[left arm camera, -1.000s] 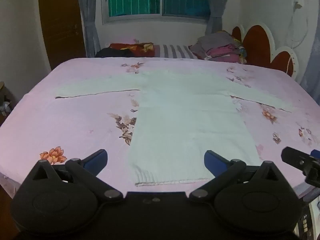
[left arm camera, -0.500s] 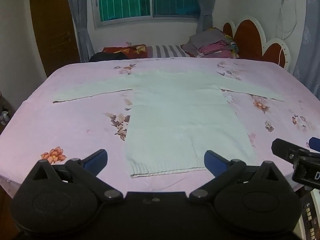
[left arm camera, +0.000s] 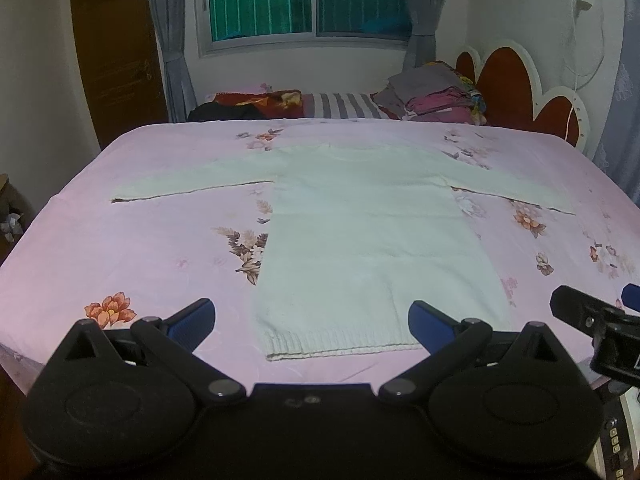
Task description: Fold small clothes
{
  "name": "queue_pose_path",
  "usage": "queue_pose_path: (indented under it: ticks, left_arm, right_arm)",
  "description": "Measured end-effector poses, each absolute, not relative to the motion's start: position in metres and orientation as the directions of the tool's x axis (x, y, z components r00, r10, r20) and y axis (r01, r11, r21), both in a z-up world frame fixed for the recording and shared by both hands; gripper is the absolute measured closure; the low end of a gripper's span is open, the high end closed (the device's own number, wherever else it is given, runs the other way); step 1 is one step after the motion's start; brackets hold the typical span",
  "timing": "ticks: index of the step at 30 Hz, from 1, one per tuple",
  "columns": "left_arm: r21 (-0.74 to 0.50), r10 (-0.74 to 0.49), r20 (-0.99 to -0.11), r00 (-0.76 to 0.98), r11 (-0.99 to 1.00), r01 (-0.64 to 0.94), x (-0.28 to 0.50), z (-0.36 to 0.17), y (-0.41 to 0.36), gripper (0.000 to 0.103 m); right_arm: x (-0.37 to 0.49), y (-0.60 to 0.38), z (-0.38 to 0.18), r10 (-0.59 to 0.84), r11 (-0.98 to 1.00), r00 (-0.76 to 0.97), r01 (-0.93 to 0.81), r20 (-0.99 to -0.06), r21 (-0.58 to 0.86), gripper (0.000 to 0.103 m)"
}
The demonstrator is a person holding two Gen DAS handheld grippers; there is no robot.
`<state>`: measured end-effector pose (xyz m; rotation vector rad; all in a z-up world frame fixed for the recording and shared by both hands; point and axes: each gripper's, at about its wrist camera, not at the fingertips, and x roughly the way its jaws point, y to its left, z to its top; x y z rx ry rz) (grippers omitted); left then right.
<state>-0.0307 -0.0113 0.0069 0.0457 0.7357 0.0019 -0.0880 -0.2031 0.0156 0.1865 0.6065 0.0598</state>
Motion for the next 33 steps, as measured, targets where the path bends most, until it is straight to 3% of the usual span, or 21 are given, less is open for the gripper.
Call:
queue_pose_path:
  ticks: [33]
  left_arm:
    - [0.03, 0.022, -0.68, 0.733, 1.0, -0.003, -0.02, 0.007, -0.004, 0.001]
  right_arm:
    - [-0.077, -0.201, 0.014, 0.092, 0.983, 0.819, 0.017, -0.566, 0.185, 0.0]
